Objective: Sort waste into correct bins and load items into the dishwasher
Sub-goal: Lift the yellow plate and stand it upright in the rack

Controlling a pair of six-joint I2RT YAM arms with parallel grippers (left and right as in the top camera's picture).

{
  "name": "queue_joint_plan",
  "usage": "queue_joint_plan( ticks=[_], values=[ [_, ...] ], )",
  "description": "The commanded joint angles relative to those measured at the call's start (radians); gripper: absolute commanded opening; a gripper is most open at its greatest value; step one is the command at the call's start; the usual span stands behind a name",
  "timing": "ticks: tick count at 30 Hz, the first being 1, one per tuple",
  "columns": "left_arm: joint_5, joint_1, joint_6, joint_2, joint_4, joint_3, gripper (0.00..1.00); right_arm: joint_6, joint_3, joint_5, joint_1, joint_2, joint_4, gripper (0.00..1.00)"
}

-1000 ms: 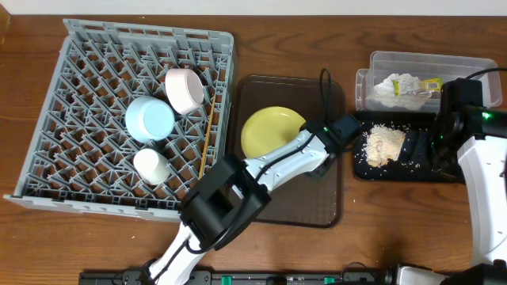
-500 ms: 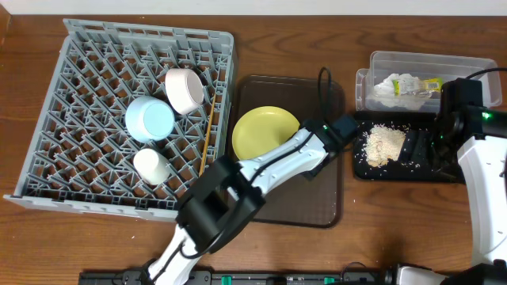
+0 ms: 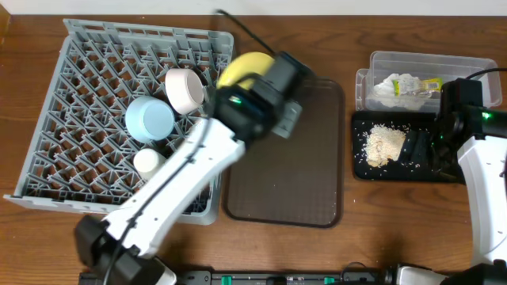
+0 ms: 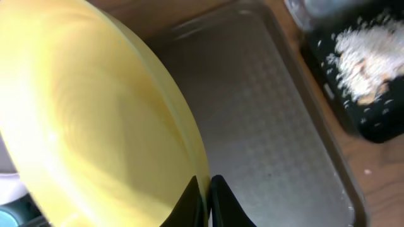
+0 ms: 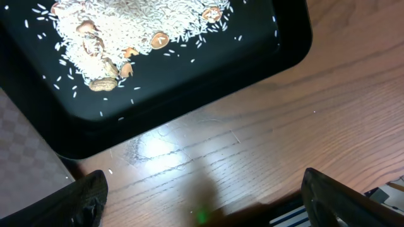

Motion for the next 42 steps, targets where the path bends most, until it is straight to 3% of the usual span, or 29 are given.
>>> queue_joint_plan(
  ticks=[1,10,13,22,31,33,36,37,39,42],
  values=[
    [0.304,0.164,0.006,-0.040,-0.002,0.016,0.06,0.016,0.014,-0.005,-0.008,-0.013,0.000,0.96],
    [0.926,0.563,0.037,-0.023,0.022,0.011,0.06,0.017,0.014,-0.005,-0.008,-0.013,-0.001,0.96],
    [1.044,0.640,0.036,-0.023,0.037,0.001,0.06,0.017,0.014,-0.005,-0.008,-0.013,-0.001,0.96],
    [1.069,0.672,0.036,0.029,0.036,-0.036,0.06,0.017,0.014,-0.012,-0.008,-0.013,-0.001,0.96],
    [1.049,0.674,0.036,0.209,0.037,-0.040,0.06,0.009,0.014,-0.016,-0.008,-0.013,-0.004,0.96],
    [0.940,0.678,0.036,0.235,0.029,-0.040,0.06,0.009,0.014,-0.016,-0.008,-0.013,-0.008,0.95],
    [0.654,0.678,0.037,0.242,-0.019,-0.040,0.07,0.009,0.014,-0.016,-0.008,-0.013,-0.008,0.96],
    [0.629,0.679,0.037,0.241,-0.025,-0.040,0.08,0.009,0.014,-0.016,-0.008,-0.013,-0.008,0.96],
    [0.620,0.684,0.036,0.233,-0.035,-0.040,0.33,0.009,0.014,-0.020,-0.008,-0.013,-0.003,0.96],
    [0.618,0.686,0.037,0.199,-0.035,-0.040,0.57,0.009,0.014,-0.043,-0.008,-0.013,0.018,0.99]
  ],
)
